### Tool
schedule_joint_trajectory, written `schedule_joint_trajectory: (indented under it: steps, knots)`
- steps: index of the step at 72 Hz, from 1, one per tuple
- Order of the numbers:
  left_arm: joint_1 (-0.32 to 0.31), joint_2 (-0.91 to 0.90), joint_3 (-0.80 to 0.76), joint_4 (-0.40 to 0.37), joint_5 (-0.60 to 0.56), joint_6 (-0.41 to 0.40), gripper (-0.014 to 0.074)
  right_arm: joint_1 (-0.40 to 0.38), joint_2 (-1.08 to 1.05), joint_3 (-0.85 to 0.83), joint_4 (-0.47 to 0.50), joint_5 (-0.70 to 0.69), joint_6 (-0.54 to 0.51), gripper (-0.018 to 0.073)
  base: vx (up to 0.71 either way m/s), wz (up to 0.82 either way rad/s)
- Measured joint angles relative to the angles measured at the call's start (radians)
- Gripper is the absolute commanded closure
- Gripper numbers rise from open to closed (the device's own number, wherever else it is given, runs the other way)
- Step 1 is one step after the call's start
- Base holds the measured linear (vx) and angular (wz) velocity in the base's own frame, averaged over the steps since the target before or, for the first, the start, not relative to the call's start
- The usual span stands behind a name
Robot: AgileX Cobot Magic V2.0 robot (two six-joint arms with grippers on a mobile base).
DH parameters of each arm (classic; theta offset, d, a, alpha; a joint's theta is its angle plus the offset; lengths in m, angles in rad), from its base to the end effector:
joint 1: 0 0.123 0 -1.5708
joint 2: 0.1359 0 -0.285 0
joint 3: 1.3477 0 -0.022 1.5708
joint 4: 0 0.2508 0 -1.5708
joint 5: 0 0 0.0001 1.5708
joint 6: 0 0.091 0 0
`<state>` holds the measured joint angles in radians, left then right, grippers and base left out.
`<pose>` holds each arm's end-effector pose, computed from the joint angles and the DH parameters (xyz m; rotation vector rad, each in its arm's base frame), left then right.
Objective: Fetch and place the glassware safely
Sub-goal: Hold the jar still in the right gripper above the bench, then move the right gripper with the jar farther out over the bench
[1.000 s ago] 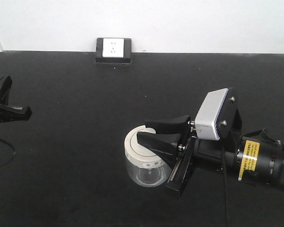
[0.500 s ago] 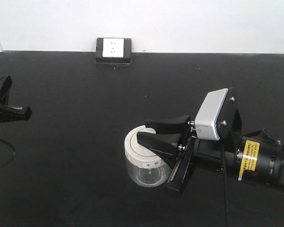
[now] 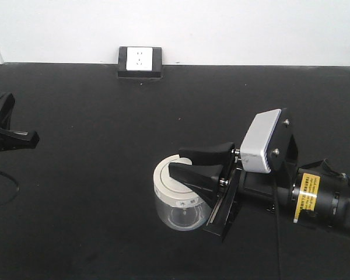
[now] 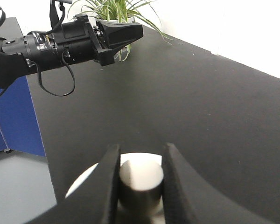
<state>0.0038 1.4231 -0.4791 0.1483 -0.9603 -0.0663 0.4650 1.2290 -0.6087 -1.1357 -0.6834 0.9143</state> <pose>0.2674 -0.0100 0.2416 0.1098 1.4695 -0.0707 0.1930 0.1550 0.2784 -0.9304 1.5454 0.7885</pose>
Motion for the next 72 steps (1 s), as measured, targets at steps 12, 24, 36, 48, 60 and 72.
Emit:
schedule_joint_trajectory:
  steps: [12,24,36,48,60,72]
  knots:
    - [0.000,0.000,0.000,0.000,0.000,0.000,0.0603,0.000,0.000,0.000,0.000,0.000,0.000,0.0563,0.00,0.00]
    - [0.000,0.000,0.000,0.000,0.000,0.000,0.0603,0.000,0.000,0.000,0.001,0.000,-0.001,0.0563,0.00,0.00]
    - [0.000,0.000,0.000,0.000,0.000,0.000,0.0603,0.000,0.000,0.000,0.001,0.000,-0.001,0.0563,0.00,0.00]
    - [0.000,0.000,0.000,0.000,0.000,0.000,0.0603,0.000,0.000,0.000,0.056,0.016,-0.001,0.0563,0.00,0.00]
    - [0.000,0.000,0.000,0.000,0.000,0.000,0.0603,-0.027,0.000,0.000,0.184,0.083,-0.050,0.0560,0.00,0.00]
    - [0.000,0.000,0.000,0.000,0.000,0.000,0.0603,-0.113,0.009,0.000,0.255,0.095,-0.122,0.0560,0.00,0.00]
